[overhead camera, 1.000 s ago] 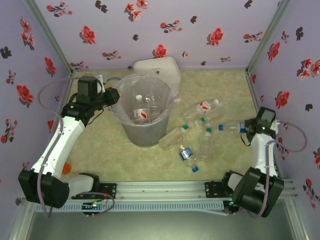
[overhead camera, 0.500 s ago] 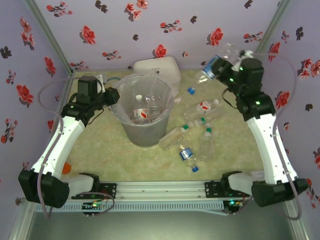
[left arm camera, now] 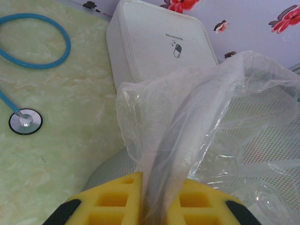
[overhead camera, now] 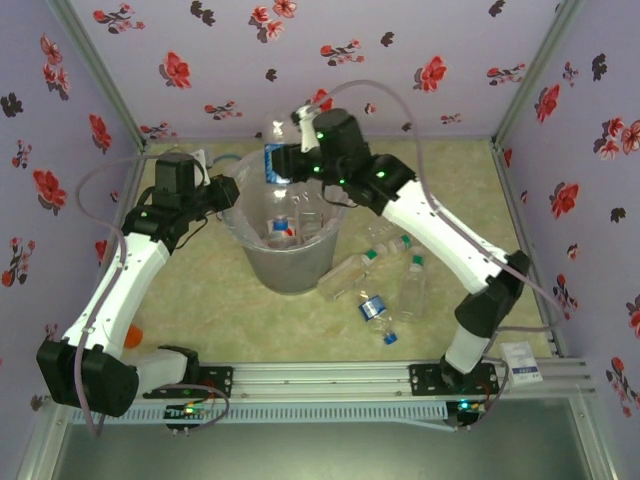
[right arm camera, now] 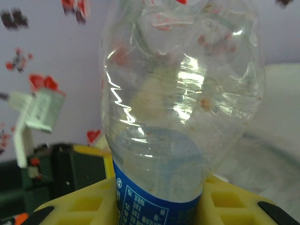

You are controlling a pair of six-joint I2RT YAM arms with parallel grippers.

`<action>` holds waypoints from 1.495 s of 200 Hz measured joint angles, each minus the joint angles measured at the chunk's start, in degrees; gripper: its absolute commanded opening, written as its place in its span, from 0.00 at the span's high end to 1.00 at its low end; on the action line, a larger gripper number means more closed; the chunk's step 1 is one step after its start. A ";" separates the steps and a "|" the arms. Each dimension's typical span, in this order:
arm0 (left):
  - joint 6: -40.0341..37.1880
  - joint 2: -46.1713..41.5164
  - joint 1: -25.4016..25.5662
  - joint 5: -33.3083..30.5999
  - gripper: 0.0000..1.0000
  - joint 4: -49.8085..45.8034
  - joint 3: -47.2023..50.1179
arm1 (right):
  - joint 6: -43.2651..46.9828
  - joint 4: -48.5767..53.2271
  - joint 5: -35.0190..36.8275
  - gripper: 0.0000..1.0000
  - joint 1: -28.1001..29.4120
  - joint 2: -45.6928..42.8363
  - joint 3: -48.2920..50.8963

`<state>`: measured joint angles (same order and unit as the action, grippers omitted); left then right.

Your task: Put the plastic bottles in the bin

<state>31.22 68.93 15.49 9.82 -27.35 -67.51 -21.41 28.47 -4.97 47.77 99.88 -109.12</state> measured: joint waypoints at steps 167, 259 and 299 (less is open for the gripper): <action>0.24 -0.11 0.00 0.04 0.87 0.28 0.15 | 1.27 4.90 0.31 0.16 0.85 0.44 -1.62; 0.35 -0.11 0.00 0.04 0.87 0.33 0.15 | -9.18 11.56 10.71 0.18 -24.02 -22.49 16.87; 0.35 -0.11 0.00 0.04 0.87 0.33 0.17 | -12.26 25.22 14.67 0.18 -33.92 -26.73 24.96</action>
<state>31.57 68.82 15.49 9.87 -27.03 -67.33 -33.67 53.69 9.69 13.85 73.14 -84.16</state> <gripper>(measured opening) 0.147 0.818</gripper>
